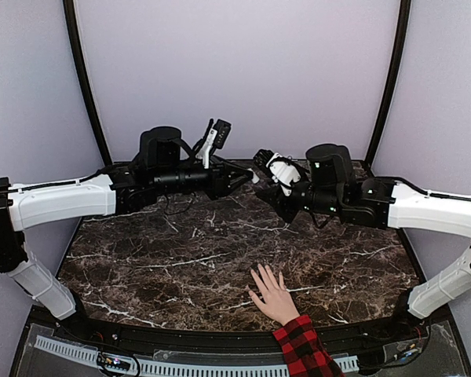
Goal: Paint the nails
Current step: Unscrew the cap of the nail polish bottle.
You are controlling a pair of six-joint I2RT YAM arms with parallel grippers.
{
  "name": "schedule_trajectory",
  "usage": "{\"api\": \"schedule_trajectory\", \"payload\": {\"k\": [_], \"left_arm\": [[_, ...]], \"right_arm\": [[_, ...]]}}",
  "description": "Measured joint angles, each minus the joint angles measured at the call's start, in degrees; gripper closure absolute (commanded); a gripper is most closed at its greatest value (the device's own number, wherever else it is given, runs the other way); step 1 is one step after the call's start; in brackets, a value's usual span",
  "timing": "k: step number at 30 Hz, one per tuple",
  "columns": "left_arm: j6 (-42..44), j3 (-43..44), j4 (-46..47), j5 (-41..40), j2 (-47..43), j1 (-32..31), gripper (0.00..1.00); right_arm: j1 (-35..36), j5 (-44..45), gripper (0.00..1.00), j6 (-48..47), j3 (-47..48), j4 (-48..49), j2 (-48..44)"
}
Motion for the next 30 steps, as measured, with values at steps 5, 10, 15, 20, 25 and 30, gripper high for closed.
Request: {"api": "schedule_trajectory", "payload": {"k": [5, 10, 15, 20, 25, 30], "left_arm": [[2.14, 0.74, -3.61, 1.38, -1.18, 1.14, 0.38], [4.79, 0.57, -4.76, 2.93, -5.07, 1.99, 0.32], [8.28, -2.56, -3.78, 5.70, -9.94, 2.03, 0.30], [11.96, -3.15, -5.97, 8.39, -10.82, 2.01, 0.33], [17.09, -2.05, -10.45, 15.89, -9.86, 2.03, 0.37], [19.80, -0.98, -12.41, 21.44, -8.70, 2.03, 0.43]], "right_arm": [[0.00, -0.31, 1.00, 0.00, -0.94, 1.09, -1.18], [-0.02, -2.43, 1.00, 0.02, -1.97, 1.29, -1.92], [-0.11, -6.51, 1.00, 0.15, -2.58, 1.22, -2.51], [-0.22, -12.96, 1.00, 0.22, -2.62, 1.22, -3.50], [-0.44, -18.99, 1.00, 0.22, -2.62, 1.11, -3.63], [-0.44, -22.84, 1.00, 0.20, -2.62, 1.09, -3.63]]}}
